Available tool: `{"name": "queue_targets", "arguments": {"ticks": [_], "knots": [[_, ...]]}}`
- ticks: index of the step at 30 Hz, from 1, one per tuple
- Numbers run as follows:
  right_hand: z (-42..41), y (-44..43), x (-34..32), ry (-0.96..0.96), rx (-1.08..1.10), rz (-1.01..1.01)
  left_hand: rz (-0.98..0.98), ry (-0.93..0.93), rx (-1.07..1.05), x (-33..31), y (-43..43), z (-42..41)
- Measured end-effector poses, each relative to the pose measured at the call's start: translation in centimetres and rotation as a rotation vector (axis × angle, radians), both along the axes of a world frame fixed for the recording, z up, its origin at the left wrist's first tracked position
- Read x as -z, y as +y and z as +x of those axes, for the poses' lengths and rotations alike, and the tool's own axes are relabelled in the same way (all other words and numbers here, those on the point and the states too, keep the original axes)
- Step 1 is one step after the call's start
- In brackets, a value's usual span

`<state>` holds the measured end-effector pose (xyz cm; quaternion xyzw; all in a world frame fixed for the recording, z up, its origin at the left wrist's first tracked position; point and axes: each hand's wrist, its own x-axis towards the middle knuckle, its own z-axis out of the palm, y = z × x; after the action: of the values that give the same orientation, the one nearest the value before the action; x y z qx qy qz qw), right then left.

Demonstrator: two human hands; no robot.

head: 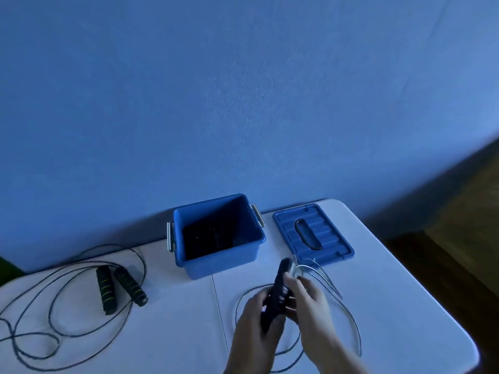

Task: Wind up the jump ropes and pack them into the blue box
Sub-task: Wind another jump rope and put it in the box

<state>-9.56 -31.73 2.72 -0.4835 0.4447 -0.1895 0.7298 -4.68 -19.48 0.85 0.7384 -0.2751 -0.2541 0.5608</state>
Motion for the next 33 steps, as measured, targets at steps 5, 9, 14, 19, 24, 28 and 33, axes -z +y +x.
{"name": "queue_targets", "arguments": {"ticks": [5, 9, 14, 19, 24, 28, 33], "knots": [[-0.6, 0.5, -3.4, 0.026, 0.048, 0.161, -0.028, -0.278, 0.063, 1.6, -0.5, -3.4], [-2.4, -0.9, -6.0, 0.304, -0.310, -0.341, -0.013, -0.476, 0.041, -0.2, -0.2, -3.4], [-4.2, -4.2, -11.1, 0.556, -0.824, -1.140, -0.307, -0.509, -0.185, -8.1, -2.1, 0.1], [-3.7, -6.9, -16.6, 0.402, -0.930, -1.746, -0.129, -0.504, -0.056, -14.6, -5.7, 3.5], [-2.1, -11.1, -20.5, 0.214, -0.718, -2.113, -0.120, 0.143, 0.222, -18.7, -5.5, 2.0], [-1.7, -12.7, -23.3, 0.103, -0.595, -2.017, -0.335, 0.388, 0.266, -20.6, -4.4, 0.0], [-1.8, -13.8, -25.4, -0.252, -0.800, -1.134, -0.418, 0.315, 0.084, -21.3, -3.9, -0.1]]}}
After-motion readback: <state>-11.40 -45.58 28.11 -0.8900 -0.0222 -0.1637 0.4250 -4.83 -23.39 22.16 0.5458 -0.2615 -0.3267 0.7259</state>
